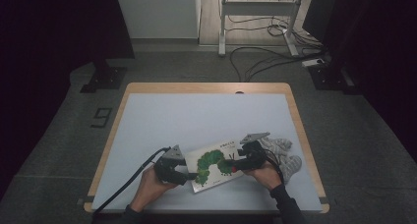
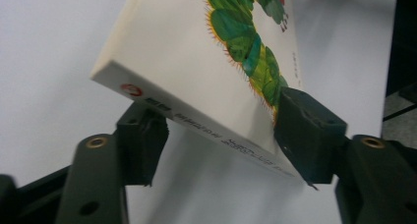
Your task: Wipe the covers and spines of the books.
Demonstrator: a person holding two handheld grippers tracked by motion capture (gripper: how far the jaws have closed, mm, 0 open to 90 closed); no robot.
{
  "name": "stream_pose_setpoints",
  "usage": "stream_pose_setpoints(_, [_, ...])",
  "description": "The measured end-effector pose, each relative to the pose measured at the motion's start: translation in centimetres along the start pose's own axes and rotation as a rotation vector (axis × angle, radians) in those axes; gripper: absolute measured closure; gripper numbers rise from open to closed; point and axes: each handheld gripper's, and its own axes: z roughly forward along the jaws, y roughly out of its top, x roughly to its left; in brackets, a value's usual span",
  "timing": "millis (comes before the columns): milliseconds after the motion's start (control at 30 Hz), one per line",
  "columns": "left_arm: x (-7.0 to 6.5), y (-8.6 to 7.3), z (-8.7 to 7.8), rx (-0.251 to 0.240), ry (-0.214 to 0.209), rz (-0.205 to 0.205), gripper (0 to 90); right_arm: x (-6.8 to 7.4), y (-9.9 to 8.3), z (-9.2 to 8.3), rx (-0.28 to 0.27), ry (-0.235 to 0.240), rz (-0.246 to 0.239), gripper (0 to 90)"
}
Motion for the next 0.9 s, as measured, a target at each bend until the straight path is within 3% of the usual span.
stream_pose_setpoints(100, [0.1, 0.2, -0.5, -0.019, -0.019, 0.001, 44.9, 0.2, 0.2, -0.3, -0.014, -0.008, 0.007, 38.4])
stream_pose_setpoints(267, [-0.1, 0.6, -1.5, -0.042, -0.007, 0.024, 56.4, 0.7, 1.0, -0.8, -0.059, -0.029, -0.013, 41.4])
stream_pose_setpoints(433, [-0.2, 0.7, -2.6, -0.041, 0.039, 0.049, 62.8, 1.2, 1.9, -0.6, -0.078, -0.032, -0.034, 41.4])
stream_pose_setpoints(533, [0.0, 0.8, -3.5, -0.055, 0.082, 0.049, 69.5, 1.9, 2.4, -0.3, -0.088, -0.043, -0.070, 41.6])
stream_pose_setpoints(667, [0.4, 0.8, -4.0, -0.055, 0.100, 0.046, 69.6, 2.6, 2.9, 0.1, -0.089, -0.072, -0.108, 42.1])
stream_pose_setpoints(900, [0.9, 0.8, -4.7, -0.084, 0.141, 0.037, 68.4, 2.8, 3.8, 0.5, -0.127, -0.082, -0.118, 42.4])
